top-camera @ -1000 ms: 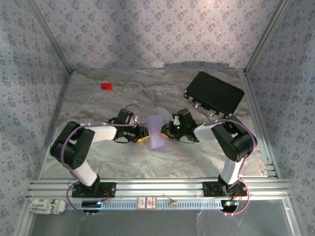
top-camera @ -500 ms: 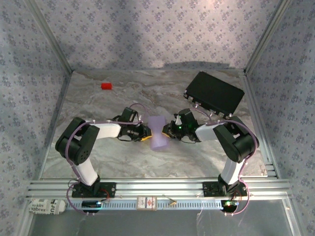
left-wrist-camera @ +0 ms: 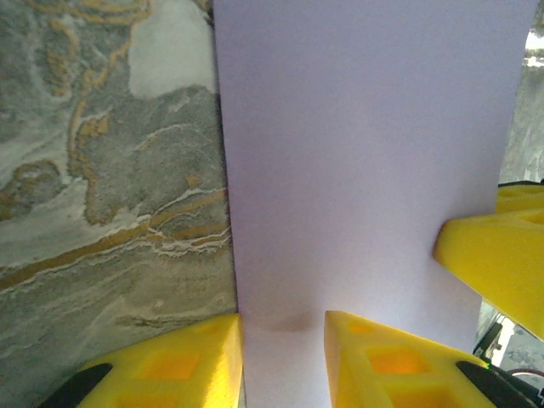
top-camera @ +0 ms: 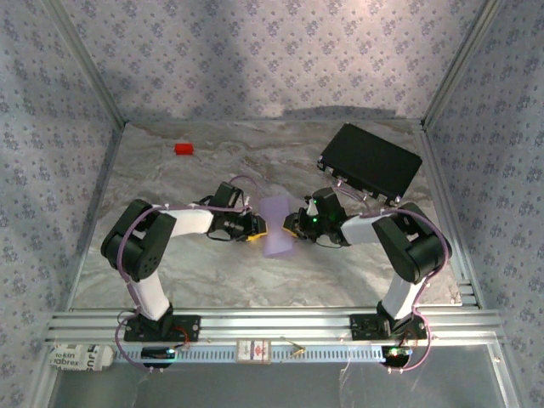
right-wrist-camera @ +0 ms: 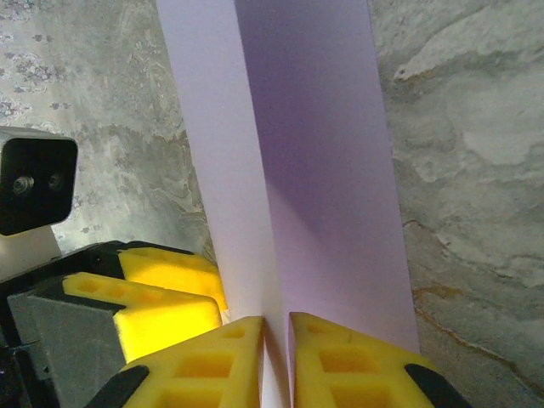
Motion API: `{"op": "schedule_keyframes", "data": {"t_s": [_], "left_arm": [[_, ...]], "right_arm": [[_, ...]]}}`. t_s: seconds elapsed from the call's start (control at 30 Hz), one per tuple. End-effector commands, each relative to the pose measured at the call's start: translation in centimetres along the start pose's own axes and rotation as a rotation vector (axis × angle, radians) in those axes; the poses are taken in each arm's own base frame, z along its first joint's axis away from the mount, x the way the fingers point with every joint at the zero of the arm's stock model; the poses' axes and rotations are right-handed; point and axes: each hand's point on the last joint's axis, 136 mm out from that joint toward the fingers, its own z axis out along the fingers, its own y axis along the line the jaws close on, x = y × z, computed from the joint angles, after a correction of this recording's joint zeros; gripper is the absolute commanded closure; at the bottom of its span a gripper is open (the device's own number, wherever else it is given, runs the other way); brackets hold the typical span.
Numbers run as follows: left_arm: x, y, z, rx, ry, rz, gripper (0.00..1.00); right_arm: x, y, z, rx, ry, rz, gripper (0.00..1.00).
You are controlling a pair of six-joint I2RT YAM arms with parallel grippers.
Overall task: Fold a paper plane with a square sheet of paper (pick it up from the middle)
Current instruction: Fold the triangle a second time at the center of the table.
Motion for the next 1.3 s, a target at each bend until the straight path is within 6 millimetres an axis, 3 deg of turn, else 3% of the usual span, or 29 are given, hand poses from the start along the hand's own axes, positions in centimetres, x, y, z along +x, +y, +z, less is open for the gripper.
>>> {"op": "schedule_keyframes", "data": {"t_s": [0.0,0.23,0.4,0.57,0.83,1.27], "left_arm": [[-0.7,-1.0,-1.2,-0.011,-0.049,0.063,0.65],[-0.4,-2.5,-3.0,-0.021,-0.117,0.195,0.56],[0.4,-4.2,-3.3,-0.062,-0.190,0.408,0.53],[2.7,-6.4,-2.5,-0.093,-0.245,0.700,0.49],[5.9,-7.8,-0.3,-0.229,-0.309,1.110,0.34],[5.0,-7.9,0.8,-0.436,-0.402,1.327,0.31]], "right_arm": [[0.1,0.3,-0.5,-0.011,0.010,-0.020,0.84],[-0.5,1.0,-0.5,-0.057,0.038,-0.031,0.80],[-0.7,0.9,-0.3,-0.044,0.060,-0.036,0.89],[-1.1,0.9,-0.7,-0.039,0.048,-0.030,0.91],[-1.1,0.9,-0.7,-0.041,0.055,-0.024,0.92],[-1.1,0.8,-0.8,-0.035,0.050,-0.023,0.91]]}}
